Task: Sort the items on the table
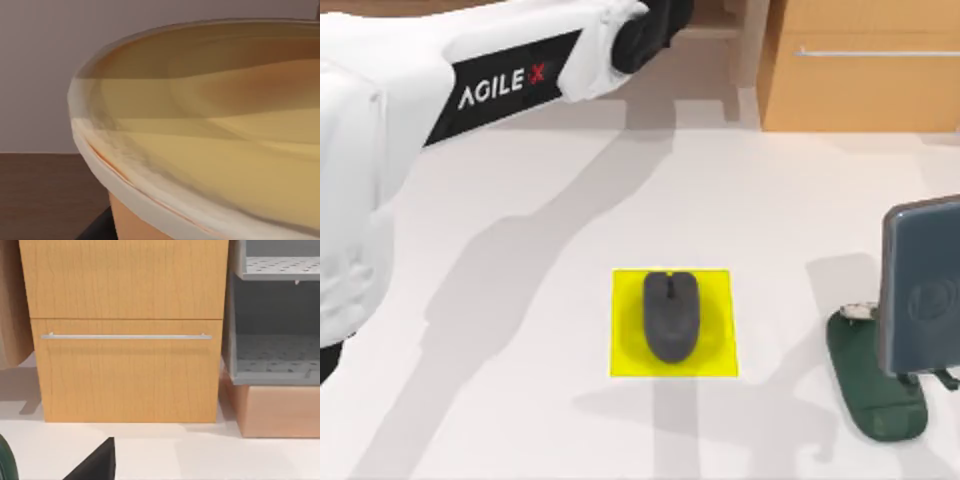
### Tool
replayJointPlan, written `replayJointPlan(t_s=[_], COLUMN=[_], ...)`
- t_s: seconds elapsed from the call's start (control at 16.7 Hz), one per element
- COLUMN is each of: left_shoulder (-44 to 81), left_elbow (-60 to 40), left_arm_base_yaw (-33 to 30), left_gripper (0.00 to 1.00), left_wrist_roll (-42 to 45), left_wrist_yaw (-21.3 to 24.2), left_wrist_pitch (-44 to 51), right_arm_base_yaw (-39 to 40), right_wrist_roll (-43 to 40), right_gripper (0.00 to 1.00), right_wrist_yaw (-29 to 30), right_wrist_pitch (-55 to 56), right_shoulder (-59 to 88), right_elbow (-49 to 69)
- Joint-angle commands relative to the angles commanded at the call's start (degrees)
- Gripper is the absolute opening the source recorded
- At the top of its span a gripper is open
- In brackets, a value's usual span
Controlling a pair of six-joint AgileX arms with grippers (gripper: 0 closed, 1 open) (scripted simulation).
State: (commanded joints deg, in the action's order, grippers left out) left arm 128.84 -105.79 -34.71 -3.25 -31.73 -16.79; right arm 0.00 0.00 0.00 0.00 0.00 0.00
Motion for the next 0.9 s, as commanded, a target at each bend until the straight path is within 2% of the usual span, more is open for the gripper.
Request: replayJointPlan(t_s=[0.6, 0.9], left_shoulder=[0.27, 0.27], left_elbow=[-0.22, -0.22], left_arm_base_yaw=[0.31, 0.31], left_gripper=[0.0, 0.38], left_wrist_roll=[-0.1, -0.1], left_wrist_yaw=[0.08, 0.08], left_wrist_pitch=[0.12, 0.12], right_arm_base_yaw=[0.0, 0.0], right_wrist_roll=[0.0, 0.0], right_gripper=[1.0, 1.0], right_wrist_yaw=[0.0, 0.0], right_wrist_pitch=[0.0, 0.0], right_shoulder=[0.0, 0.0], right_elbow=[0.0, 0.0])
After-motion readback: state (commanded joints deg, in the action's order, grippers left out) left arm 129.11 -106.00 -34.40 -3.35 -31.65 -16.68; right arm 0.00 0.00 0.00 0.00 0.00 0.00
